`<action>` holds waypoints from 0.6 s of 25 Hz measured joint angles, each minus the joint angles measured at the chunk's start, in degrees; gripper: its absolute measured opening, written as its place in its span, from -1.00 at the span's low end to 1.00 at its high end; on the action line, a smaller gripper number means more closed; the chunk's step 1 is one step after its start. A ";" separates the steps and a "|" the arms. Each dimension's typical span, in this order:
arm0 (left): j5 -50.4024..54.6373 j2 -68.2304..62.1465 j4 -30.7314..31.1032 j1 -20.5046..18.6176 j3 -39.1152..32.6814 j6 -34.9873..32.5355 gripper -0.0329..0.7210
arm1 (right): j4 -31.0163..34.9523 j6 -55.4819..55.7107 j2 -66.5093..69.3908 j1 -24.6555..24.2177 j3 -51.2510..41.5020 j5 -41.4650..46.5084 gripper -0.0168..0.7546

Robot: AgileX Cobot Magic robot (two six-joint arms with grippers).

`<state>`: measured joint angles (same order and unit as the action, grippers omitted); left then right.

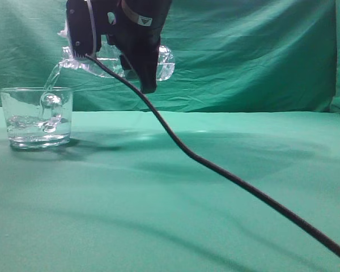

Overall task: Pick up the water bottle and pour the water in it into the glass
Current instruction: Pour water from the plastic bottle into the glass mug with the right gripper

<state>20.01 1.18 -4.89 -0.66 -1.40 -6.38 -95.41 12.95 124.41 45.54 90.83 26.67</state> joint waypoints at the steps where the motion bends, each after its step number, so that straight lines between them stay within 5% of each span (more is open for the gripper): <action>1: 0.00 0.00 0.00 0.00 0.00 0.00 -0.91 | 1.56 0.67 0.00 0.00 0.00 -1.02 -0.21; 15: 0.00 0.00 0.00 0.00 0.00 0.00 -0.91 | 34.84 20.21 -7.24 -1.23 -0.57 -2.21 -0.21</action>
<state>20.01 1.18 -4.89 -0.66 -1.40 -6.38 -60.57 33.17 117.17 44.31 90.26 24.46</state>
